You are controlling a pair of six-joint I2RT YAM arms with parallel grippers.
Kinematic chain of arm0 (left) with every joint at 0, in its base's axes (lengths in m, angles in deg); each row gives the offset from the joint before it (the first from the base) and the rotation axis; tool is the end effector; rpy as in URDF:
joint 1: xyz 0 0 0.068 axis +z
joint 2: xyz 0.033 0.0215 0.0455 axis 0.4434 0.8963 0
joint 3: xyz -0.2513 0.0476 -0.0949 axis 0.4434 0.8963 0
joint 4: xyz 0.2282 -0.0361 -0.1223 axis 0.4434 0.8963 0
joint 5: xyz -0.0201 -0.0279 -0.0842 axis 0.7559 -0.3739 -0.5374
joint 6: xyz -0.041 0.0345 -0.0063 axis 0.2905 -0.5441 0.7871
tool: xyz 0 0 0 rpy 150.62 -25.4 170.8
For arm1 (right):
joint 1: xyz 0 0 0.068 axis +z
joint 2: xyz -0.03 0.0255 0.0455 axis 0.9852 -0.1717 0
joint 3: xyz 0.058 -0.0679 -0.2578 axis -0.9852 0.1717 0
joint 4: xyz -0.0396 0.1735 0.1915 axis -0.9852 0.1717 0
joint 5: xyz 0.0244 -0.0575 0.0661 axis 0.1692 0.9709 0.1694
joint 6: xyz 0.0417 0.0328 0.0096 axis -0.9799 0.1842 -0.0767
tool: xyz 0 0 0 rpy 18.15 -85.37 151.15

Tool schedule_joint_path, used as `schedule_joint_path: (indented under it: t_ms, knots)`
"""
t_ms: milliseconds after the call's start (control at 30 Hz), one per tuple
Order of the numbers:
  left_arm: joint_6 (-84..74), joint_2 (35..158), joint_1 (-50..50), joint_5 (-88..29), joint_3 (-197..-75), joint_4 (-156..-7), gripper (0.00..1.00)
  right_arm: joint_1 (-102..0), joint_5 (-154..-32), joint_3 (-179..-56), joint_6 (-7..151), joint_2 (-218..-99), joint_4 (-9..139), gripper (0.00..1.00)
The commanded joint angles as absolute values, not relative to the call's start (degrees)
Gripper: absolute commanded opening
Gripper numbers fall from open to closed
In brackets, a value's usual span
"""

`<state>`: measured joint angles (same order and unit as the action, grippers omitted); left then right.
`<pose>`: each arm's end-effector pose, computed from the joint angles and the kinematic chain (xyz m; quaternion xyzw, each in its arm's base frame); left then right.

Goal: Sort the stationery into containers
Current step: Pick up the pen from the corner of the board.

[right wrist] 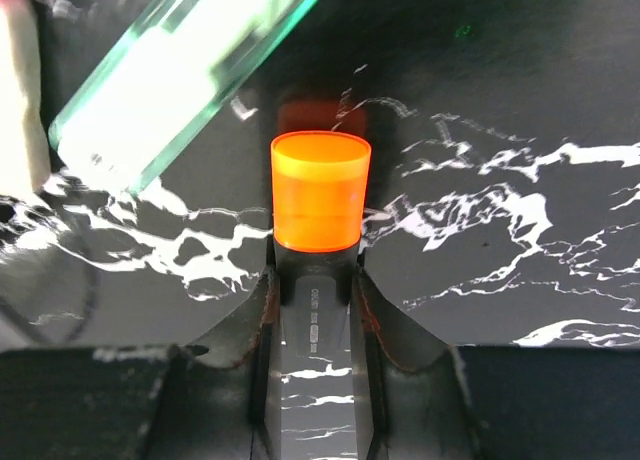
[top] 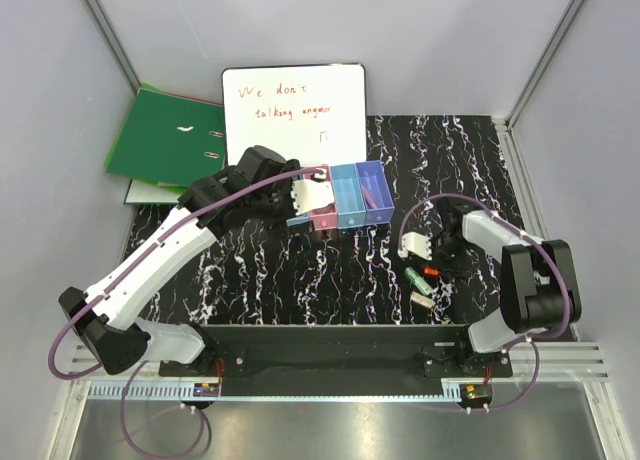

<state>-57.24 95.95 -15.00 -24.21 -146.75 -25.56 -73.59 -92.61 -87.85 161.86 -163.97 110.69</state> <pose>0.1949 -0.1740 0.3829 0.6163 0.6930 -0.0278 0.3731 0.2323 0.0310 0.1544 -0.7042 0.7068 0.0325 0.0584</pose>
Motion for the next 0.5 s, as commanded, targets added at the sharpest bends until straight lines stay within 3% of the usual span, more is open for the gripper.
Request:
schedule_joint_path:
  t_ms: [0, 467]
  knots:
    - [-57.3, 96.6, -15.3, -24.4, -149.8, -26.8, 0.99, -71.9, -98.0, -96.7, 148.1, -171.0, 111.4, 0.00]
    - [-57.8, 94.8, -15.3, -23.6, -147.6, -26.7, 0.99, -71.1, -104.6, -121.4, 118.6, -186.1, 115.2, 0.00]
